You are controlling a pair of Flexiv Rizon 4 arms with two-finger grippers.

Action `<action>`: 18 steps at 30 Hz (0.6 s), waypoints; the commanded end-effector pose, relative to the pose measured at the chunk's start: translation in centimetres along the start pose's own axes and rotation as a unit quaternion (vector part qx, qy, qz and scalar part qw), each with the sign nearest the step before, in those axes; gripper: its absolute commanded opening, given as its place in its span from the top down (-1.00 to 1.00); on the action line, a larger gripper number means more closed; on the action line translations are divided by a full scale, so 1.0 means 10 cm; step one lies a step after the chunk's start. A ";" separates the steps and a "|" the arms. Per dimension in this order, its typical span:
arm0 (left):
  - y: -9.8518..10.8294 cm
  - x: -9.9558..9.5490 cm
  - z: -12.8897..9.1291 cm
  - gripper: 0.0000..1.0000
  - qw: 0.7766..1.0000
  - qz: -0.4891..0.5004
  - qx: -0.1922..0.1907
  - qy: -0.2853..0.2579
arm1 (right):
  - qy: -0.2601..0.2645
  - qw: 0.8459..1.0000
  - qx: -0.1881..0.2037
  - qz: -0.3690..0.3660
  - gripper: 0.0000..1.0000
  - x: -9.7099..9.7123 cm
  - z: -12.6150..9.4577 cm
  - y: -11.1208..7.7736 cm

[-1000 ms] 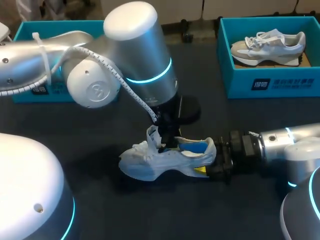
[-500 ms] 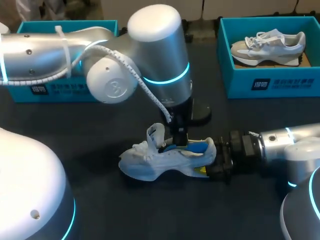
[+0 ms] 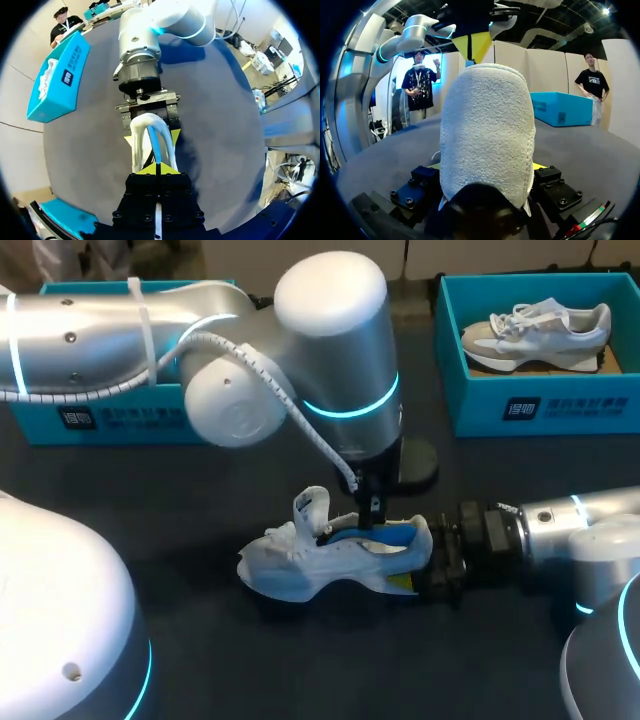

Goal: Take the shoe out of the shoebox, open the shoe tongue, remove and reinsert the insole, then place the shoe into the shoebox

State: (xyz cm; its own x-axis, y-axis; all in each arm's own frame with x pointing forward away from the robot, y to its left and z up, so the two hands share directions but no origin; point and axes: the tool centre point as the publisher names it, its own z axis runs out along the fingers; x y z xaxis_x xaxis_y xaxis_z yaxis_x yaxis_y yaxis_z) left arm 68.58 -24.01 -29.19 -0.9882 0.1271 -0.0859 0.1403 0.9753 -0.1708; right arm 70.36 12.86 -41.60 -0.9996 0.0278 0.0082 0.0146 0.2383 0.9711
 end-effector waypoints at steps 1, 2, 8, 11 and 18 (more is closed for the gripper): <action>-0.02 0.11 -0.14 1.00 1.000 0.001 -0.007 -0.027 | 0.001 1.000 0.003 0.001 1.00 0.00 0.01 -0.01; -0.03 0.11 -0.15 1.00 1.000 0.001 -0.007 -0.026 | 0.001 1.000 0.003 0.001 1.00 0.00 0.01 -0.01; -0.05 0.10 -0.28 1.00 1.000 0.002 0.001 -0.023 | 0.001 1.000 0.003 0.001 1.00 0.00 0.01 -0.01; -0.06 0.13 -0.38 1.00 1.000 0.008 0.004 -0.021 | 0.001 1.000 0.003 0.001 1.00 0.00 0.01 -0.01; -0.07 0.26 -0.34 0.86 0.998 -0.011 -0.010 -0.056 | 0.001 1.000 0.003 0.001 1.00 0.00 0.01 -0.01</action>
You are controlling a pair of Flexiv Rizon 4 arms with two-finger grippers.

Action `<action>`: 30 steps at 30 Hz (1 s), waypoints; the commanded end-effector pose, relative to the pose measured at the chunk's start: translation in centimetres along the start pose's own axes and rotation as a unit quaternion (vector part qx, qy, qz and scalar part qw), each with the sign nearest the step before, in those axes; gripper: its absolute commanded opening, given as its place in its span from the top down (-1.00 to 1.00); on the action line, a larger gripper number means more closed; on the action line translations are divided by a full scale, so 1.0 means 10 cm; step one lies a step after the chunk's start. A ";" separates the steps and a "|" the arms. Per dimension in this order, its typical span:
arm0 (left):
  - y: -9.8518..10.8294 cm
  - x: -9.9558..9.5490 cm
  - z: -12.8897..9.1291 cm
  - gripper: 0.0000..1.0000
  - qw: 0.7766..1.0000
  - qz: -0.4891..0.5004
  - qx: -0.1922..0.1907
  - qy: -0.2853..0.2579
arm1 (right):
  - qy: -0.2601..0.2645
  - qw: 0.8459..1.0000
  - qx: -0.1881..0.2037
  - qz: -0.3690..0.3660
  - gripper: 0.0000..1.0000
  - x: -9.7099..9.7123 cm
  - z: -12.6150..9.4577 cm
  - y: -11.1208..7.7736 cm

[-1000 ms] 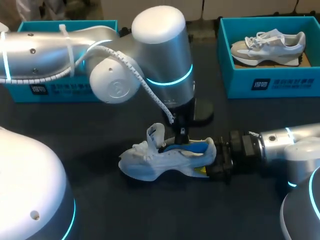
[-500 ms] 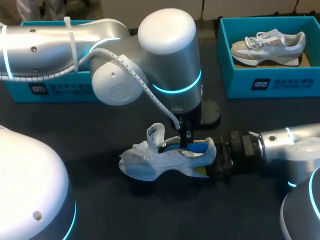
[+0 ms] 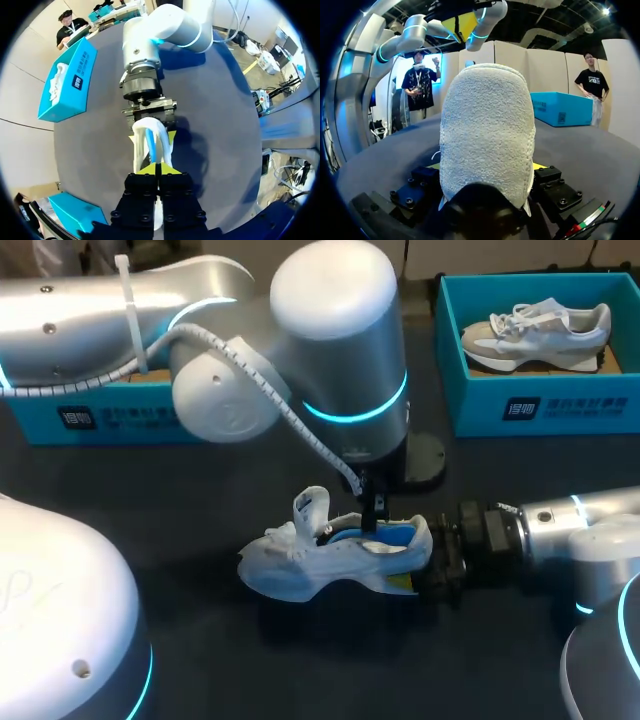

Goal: Take the shoe out of the shoebox, open the shoe tongue, remove and reinsert the insole, then place the shoe into the shoebox

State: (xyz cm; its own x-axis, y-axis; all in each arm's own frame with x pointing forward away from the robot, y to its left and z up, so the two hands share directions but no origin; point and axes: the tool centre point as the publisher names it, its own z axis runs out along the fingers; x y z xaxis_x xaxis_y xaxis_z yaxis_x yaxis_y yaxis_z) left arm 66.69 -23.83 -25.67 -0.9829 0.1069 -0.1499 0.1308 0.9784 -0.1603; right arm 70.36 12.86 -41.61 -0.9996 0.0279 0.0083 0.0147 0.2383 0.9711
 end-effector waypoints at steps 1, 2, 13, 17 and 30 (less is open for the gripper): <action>0.00 0.10 0.02 0.84 1.000 -0.006 -0.003 -0.022 | 0.001 1.000 0.003 0.001 1.00 0.00 0.01 -0.01; 0.01 0.10 0.03 0.73 1.000 -0.006 -0.002 -0.021 | 0.001 1.000 0.003 0.001 1.00 0.00 0.01 -0.01; 0.04 0.08 0.18 0.34 0.999 -0.022 -0.002 -0.049 | 0.001 1.000 0.003 0.001 1.00 0.00 0.01 -0.01; 0.03 0.05 0.26 0.33 0.999 -0.023 -0.005 -0.049 | 0.001 1.000 0.003 0.001 1.00 0.00 0.01 -0.01; 0.03 -0.02 0.42 0.23 0.998 -0.020 -0.012 -0.051 | 0.001 1.000 0.003 0.001 1.00 0.00 0.01 -0.01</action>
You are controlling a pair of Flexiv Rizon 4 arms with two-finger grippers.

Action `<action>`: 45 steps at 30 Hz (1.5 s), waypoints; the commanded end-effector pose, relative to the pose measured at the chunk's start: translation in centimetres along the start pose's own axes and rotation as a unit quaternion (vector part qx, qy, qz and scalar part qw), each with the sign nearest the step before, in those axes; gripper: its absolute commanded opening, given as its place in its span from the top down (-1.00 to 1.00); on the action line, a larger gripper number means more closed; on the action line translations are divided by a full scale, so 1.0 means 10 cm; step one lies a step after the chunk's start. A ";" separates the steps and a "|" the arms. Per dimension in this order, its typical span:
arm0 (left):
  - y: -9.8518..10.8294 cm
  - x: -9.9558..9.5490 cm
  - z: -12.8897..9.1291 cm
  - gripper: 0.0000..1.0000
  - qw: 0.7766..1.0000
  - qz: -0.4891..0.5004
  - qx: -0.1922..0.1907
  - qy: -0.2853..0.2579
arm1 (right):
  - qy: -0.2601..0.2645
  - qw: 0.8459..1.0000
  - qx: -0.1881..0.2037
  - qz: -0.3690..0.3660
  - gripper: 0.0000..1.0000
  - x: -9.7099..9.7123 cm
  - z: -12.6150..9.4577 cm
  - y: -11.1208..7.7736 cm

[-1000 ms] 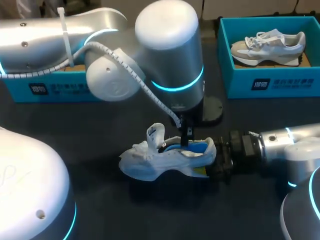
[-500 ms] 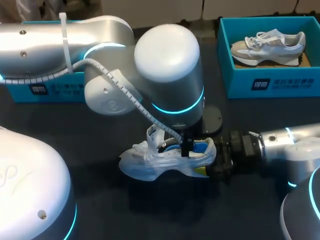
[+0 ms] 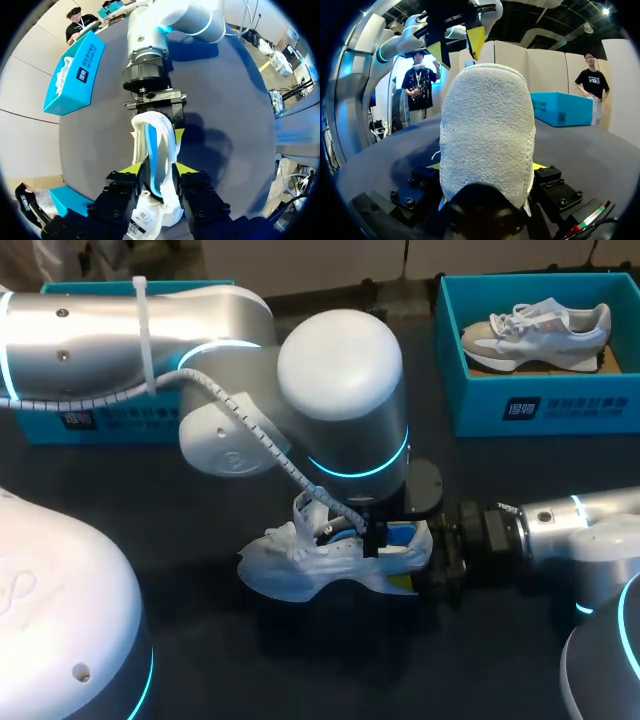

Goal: Take the shoe out of the shoebox, open the shoe tongue, remove and reinsert the insole, then place the shoe into the shoebox

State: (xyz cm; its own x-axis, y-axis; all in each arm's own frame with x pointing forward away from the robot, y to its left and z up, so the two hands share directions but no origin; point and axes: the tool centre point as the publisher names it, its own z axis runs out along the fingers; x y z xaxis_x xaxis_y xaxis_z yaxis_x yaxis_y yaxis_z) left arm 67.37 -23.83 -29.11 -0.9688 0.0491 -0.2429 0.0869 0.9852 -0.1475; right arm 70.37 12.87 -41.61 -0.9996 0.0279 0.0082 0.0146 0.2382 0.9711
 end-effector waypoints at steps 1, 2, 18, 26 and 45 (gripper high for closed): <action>-0.04 0.01 0.09 0.24 1.000 0.000 -0.001 -0.001 | 0.001 1.000 0.003 0.001 1.00 0.00 0.01 -0.01; -0.04 0.00 0.10 0.24 1.000 -0.001 0.000 0.000 | 0.001 1.000 0.003 0.001 1.00 0.00 0.01 -0.01; -0.05 -0.04 0.30 0.04 1.000 -0.005 -0.006 -0.010 | 0.001 1.000 0.003 0.001 1.00 0.00 0.01 -0.01; -0.04 -0.05 0.35 -0.44 1.000 -0.006 -0.010 -0.017 | 0.001 1.000 0.003 0.001 1.00 0.00 0.01 -0.01; -0.06 -0.10 0.48 -0.12 0.999 -0.015 -0.018 -0.031 | 0.001 1.000 0.003 0.001 1.00 0.00 0.01 -0.01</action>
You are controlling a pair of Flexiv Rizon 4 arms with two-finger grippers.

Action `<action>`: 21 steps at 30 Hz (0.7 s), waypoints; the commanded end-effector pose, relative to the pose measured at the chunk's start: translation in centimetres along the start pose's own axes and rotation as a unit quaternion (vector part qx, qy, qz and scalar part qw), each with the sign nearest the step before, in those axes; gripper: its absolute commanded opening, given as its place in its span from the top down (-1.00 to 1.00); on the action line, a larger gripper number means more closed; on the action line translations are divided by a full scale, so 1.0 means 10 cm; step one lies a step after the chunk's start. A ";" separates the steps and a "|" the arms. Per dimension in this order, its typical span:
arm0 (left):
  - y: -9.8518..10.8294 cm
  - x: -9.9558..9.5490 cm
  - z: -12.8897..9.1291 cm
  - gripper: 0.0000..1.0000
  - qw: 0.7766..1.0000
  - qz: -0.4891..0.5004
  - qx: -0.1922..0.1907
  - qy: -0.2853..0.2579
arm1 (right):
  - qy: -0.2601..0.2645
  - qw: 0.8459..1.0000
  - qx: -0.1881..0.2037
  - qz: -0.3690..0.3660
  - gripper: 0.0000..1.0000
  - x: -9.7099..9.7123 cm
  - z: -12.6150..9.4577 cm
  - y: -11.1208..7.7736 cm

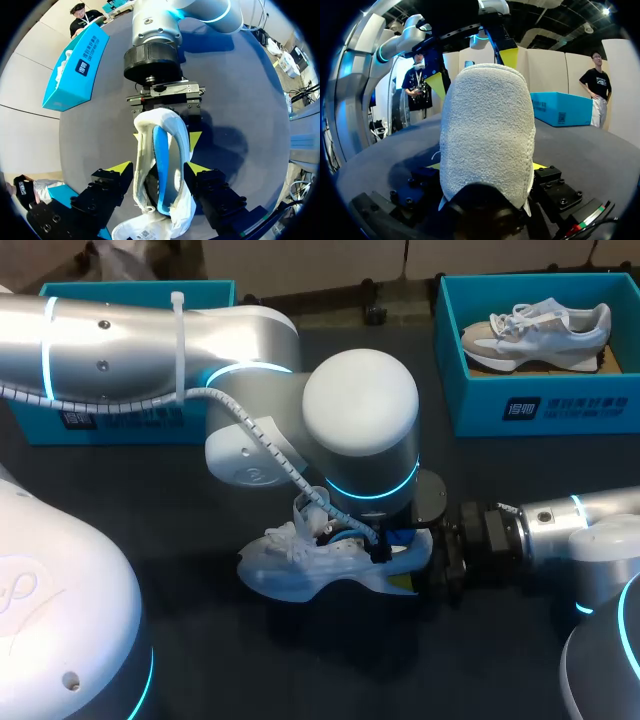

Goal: Take the shoe out of the shoebox, open the shoe tongue, remove and reinsert the insole, then place the shoe into the shoebox

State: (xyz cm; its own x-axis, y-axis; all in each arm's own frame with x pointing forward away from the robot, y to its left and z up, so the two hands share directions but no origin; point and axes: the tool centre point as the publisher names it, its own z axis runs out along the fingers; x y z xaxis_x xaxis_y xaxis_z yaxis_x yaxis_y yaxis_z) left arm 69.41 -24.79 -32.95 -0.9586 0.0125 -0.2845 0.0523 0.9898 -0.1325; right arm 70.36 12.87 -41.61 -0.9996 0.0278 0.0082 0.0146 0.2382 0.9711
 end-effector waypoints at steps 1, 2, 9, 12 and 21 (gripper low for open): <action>-0.04 0.01 0.05 -0.06 1.000 0.000 -0.007 -0.008 | 0.001 1.000 0.003 0.001 1.00 0.00 0.01 -0.01; -0.04 0.01 0.06 -0.03 1.000 0.000 -0.007 -0.008 | 0.001 1.000 0.003 0.001 1.00 0.00 0.01 -0.01; -0.04 -0.01 0.09 0.04 1.000 0.000 -0.012 -0.009 | 0.001 1.000 0.003 0.001 1.00 0.00 0.01 -0.01; -0.03 -0.02 0.09 0.04 1.000 0.000 -0.012 -0.010 | 0.001 1.000 0.003 0.001 1.00 0.00 0.01 -0.01; 0.00 0.00 0.10 0.29 1.000 0.002 -0.011 -0.012 | 0.001 1.000 0.003 0.001 1.00 0.00 0.01 -0.01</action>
State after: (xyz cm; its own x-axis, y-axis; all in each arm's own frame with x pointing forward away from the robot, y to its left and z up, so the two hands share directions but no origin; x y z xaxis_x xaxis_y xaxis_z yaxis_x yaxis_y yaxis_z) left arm 69.77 -25.06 -33.74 -0.9520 0.0132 -0.3058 0.0487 0.9929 -0.1088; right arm 70.37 12.87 -41.61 -0.9996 0.0278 0.0082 0.0146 0.2382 0.9711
